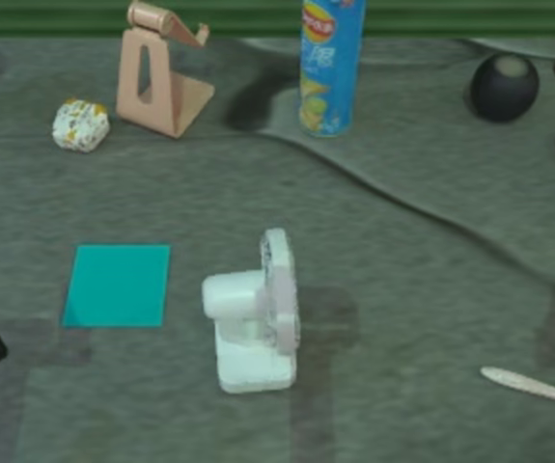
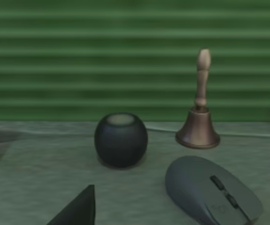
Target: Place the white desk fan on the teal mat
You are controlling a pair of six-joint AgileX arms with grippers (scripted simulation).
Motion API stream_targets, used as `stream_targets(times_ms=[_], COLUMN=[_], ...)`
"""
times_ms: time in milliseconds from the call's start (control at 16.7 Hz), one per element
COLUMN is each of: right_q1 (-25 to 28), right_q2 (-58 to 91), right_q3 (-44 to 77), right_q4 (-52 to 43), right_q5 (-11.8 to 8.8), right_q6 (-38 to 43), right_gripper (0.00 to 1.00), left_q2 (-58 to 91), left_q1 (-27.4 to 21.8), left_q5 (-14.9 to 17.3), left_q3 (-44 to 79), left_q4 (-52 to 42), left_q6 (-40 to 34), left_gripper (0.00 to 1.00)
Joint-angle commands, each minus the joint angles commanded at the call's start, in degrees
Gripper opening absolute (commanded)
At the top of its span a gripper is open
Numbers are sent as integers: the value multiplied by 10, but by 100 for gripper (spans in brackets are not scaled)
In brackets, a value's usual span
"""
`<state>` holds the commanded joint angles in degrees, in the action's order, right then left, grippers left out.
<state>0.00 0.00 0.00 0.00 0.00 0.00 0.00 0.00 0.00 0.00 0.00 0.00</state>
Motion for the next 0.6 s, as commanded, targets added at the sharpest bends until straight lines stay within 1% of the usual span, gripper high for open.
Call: stream_targets(times_ms=[180, 300, 420, 600], right_q1=[0, 0, 0, 0], right_q2=[0, 0, 0, 0], right_q3=[0, 0, 0, 0], right_q4=[0, 0, 0, 0], right_q5=[0, 0, 0, 0], right_q6=[0, 0, 0, 0], right_gripper=[100, 100, 100, 100], left_q2=[6, 35, 89, 213], left_q1=[-3, -19, -44, -93], left_q5=[1, 2, 3, 4], left_q3=[6, 35, 87, 207], left_q4=[-6, -34, -82, -179], left_q6=[-3, -17, -42, -95], left_gripper=[100, 100, 100, 100])
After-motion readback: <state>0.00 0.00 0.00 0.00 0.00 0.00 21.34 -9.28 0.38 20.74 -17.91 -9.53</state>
